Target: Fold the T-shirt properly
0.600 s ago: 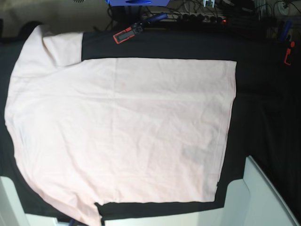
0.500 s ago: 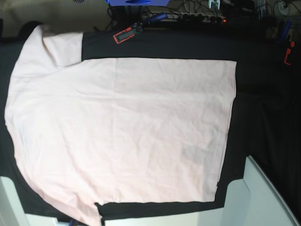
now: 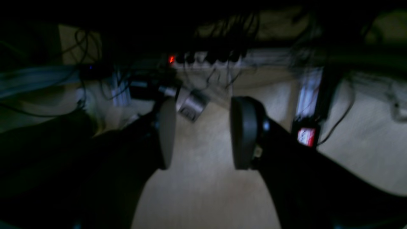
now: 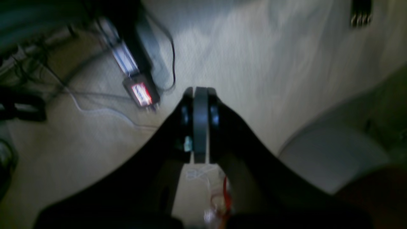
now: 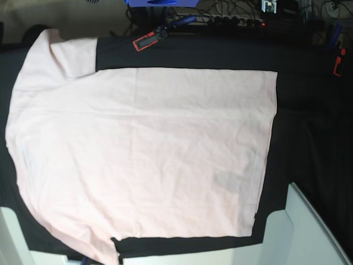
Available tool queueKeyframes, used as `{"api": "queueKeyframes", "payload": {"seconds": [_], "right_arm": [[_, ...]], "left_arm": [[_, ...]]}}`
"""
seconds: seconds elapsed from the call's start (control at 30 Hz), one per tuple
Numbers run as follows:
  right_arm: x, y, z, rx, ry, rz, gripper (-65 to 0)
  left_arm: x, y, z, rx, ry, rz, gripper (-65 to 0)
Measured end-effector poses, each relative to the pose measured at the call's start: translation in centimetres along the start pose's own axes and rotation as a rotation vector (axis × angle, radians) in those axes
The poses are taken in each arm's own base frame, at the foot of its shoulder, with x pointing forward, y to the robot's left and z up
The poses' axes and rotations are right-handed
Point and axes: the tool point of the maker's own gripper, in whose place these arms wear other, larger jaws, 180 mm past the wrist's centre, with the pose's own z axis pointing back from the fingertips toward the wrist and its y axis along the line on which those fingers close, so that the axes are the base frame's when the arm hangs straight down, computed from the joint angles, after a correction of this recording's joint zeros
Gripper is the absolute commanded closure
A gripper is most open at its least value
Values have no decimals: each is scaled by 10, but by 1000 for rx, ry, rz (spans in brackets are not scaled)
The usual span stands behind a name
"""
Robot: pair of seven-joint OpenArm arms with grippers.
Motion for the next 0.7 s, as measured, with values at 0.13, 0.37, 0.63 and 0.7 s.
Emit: {"api": "queueKeyframes", "payload": {"seconds": [0.13, 0.37, 0.63, 0.7], "right_arm": [[42, -7, 28, 40, -146, 46, 0], [96, -8, 68, 71, -302, 87, 0], [136, -6, 93, 134, -285, -24, -41], [152, -9, 106, 126, -337, -7, -41]], "left_arm": [[30, 29, 18, 24, -92, 2, -297], [86, 16, 44, -21, -253, -15, -297], [130, 9, 68, -43, -378, -28, -297], [138, 11, 70, -44, -397, -39, -297]]}}
